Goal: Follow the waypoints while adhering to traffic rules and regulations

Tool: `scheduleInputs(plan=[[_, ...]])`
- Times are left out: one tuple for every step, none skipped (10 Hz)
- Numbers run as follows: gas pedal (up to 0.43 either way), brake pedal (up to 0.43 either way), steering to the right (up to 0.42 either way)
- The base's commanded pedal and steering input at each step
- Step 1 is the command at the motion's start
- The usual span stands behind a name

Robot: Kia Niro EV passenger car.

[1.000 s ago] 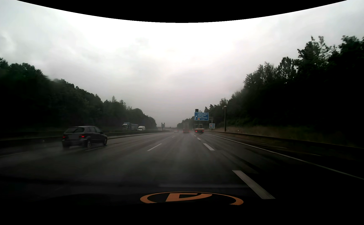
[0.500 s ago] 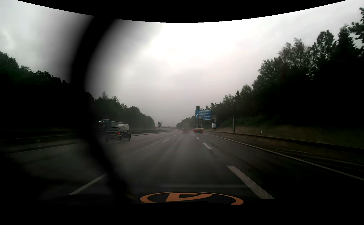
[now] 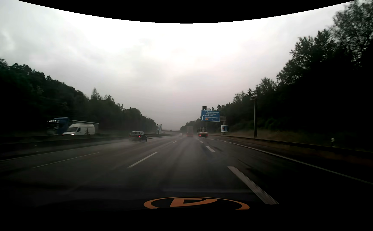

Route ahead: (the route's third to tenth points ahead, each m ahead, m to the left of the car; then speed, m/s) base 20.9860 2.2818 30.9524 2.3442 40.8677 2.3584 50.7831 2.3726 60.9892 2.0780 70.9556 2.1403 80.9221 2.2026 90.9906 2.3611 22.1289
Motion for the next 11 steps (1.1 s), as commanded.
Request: scheduleInputs(plan=[[0.118, 0.0, 0.001], [0.118, 0.0, 0.001], [0.118, 0.0, 0.001], [0.118, 0.0, 0.0], [0.118, 0.0, 0.0], [0.118, 0.0, 0.0], [0.118, 0.0, 0.0], [0.118, 0.0, 0.0], [0.118, 0.0, 0.0], [0.118, 0.0, 0.0], [0.118, 0.0, 0.0]])
